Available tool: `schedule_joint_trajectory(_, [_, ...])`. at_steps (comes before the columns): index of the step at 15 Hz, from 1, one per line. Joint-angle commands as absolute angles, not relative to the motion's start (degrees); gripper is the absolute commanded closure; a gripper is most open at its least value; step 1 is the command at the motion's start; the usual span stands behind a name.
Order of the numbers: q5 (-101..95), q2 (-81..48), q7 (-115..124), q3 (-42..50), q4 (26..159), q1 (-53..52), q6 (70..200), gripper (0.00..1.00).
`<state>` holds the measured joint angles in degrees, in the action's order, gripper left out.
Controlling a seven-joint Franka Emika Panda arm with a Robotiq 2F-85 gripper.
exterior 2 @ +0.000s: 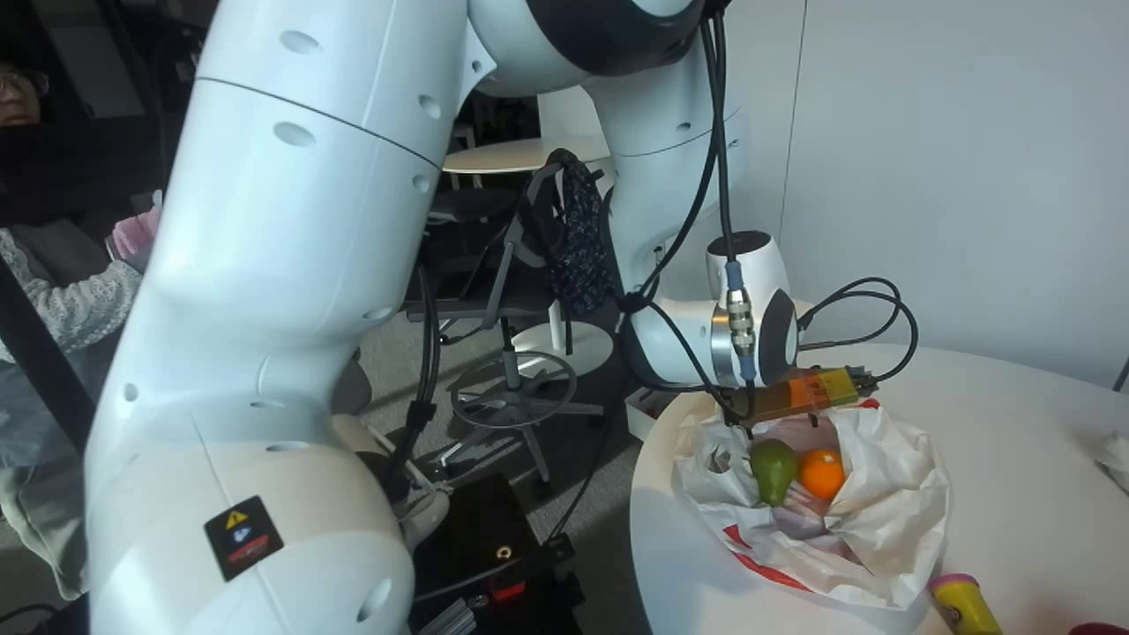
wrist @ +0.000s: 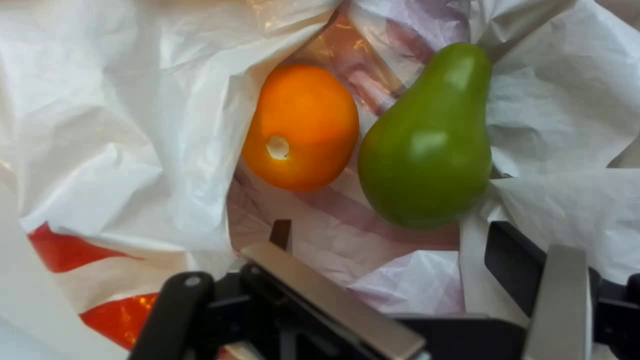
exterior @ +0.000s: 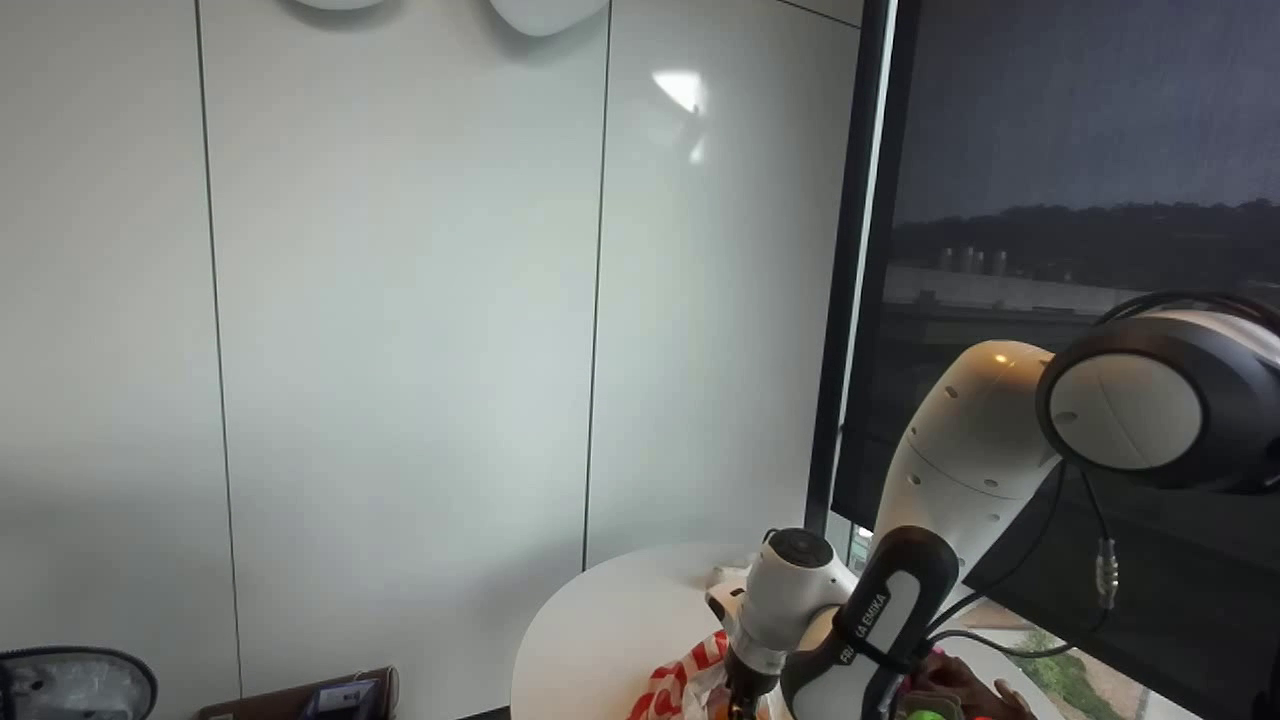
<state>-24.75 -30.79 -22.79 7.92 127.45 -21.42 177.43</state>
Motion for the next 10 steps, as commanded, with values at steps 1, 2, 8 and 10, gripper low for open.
schedule_joint_trajectory(1, [-26.3, -25.9, -21.6, 13.2, 132.6, -24.1, 175.5, 0.0])
schedule_joint_trajectory(2, [-26.8, -24.5, -21.3, 15.6, 134.3, -25.1, 175.7, 0.0])
schedule_joint_trajectory(8, [-22.8, -19.3, -18.6, 24.8, 138.6, -23.7, 170.5, 0.0])
schedule_joint_trajectory(10, [-24.3, -19.6, -14.3, 20.8, 136.5, -16.7, 167.6, 0.0])
